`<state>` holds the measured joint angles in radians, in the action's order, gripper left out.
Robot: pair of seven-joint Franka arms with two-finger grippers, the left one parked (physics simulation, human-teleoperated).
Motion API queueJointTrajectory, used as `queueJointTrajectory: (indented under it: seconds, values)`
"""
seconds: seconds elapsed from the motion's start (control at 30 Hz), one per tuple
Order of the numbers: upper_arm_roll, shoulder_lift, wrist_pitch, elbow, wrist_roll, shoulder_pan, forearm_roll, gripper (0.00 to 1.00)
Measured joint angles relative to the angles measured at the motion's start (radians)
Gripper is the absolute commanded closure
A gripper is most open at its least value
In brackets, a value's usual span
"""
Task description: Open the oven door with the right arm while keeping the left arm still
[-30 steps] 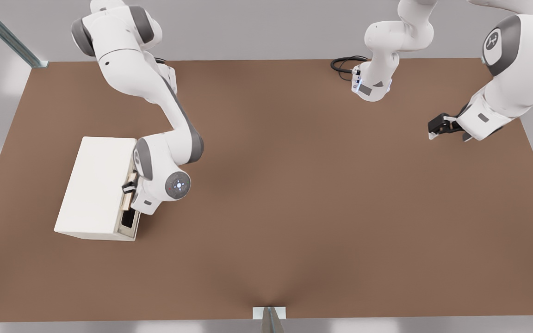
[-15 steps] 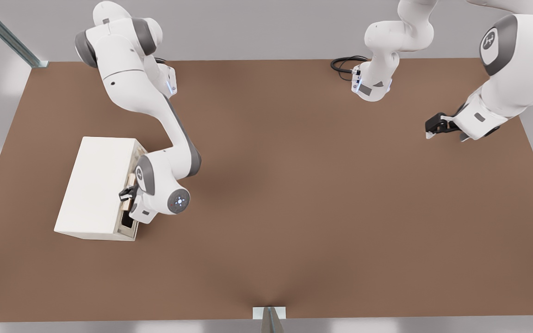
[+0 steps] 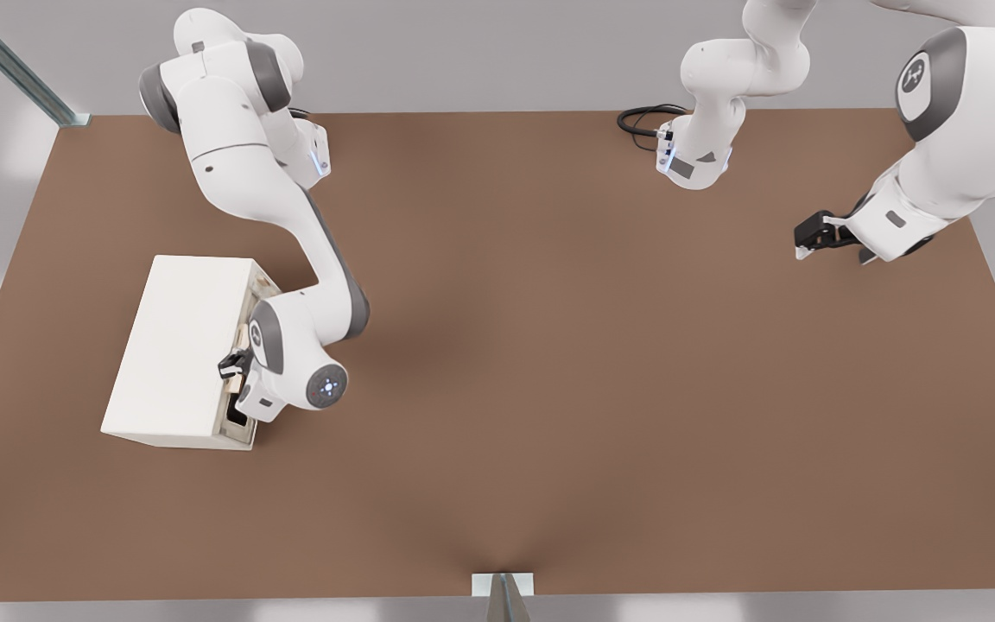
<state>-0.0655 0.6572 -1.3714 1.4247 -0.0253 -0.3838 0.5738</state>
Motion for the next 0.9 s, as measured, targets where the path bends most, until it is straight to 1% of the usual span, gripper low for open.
queueJointTrajectory:
  seconds: [0.53, 0.57, 0.6, 0.7, 0.77, 0.83, 0.87, 0.9]
  values:
    - [0.005, 0.007, 0.009, -0.025, -0.008, -0.011, -0.008, 0.79]
    - [0.005, 0.008, 0.013, -0.033, -0.009, -0.017, -0.013, 0.29]
    - [0.006, 0.008, 0.016, -0.052, -0.008, -0.024, -0.016, 0.00]
    - [0.007, 0.006, 0.047, -0.150, -0.002, -0.039, -0.045, 0.00]
    - [0.003, -0.022, 0.104, -0.282, 0.003, -0.013, -0.131, 0.00]
    - [0.001, -0.093, 0.149, -0.381, 0.011, 0.138, -0.301, 0.00]
    - [0.000, -0.148, 0.167, -0.394, 0.014, 0.205, -0.376, 0.00]
    - [0.000, -0.219, 0.181, -0.365, 0.017, 0.241, -0.426, 0.00]
